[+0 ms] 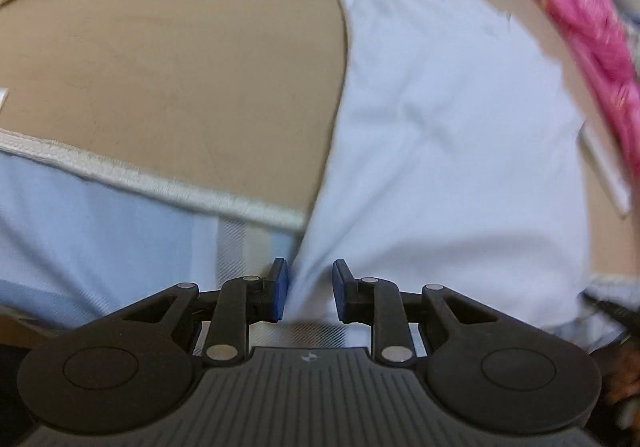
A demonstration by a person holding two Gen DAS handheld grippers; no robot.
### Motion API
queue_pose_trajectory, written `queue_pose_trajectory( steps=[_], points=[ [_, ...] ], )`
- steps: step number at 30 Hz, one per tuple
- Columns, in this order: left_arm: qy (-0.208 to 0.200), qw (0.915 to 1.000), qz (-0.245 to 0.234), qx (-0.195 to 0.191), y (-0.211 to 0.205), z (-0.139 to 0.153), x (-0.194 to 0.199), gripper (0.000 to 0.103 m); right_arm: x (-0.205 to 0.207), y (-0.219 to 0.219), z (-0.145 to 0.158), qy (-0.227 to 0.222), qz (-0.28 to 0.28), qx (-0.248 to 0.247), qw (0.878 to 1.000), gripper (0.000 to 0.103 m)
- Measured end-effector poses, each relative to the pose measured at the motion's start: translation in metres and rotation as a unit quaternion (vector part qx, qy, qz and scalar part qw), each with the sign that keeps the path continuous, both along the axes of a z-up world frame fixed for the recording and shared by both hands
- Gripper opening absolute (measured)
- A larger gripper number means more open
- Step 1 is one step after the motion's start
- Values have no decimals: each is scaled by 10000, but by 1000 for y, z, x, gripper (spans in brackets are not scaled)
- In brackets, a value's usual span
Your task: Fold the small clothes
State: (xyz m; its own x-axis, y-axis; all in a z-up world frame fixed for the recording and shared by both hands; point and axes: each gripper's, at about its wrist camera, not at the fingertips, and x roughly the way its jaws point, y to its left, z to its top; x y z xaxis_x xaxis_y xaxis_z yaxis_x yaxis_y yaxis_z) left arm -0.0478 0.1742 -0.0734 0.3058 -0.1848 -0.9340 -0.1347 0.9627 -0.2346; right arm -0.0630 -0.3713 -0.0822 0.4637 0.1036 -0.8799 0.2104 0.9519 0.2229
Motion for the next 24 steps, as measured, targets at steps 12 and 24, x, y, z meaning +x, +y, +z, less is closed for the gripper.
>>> queue_pose_trajectory(
  steps=[12, 24],
  points=[
    [-386, 9988, -173, 245, 2, 36, -46, 7, -57, -35, 43, -538, -869, 655, 9926, 5],
    [74, 9960, -738, 504, -43, 1, -3, 21, -7, 14, 7, 118, -67, 162, 9998, 30]
  ],
)
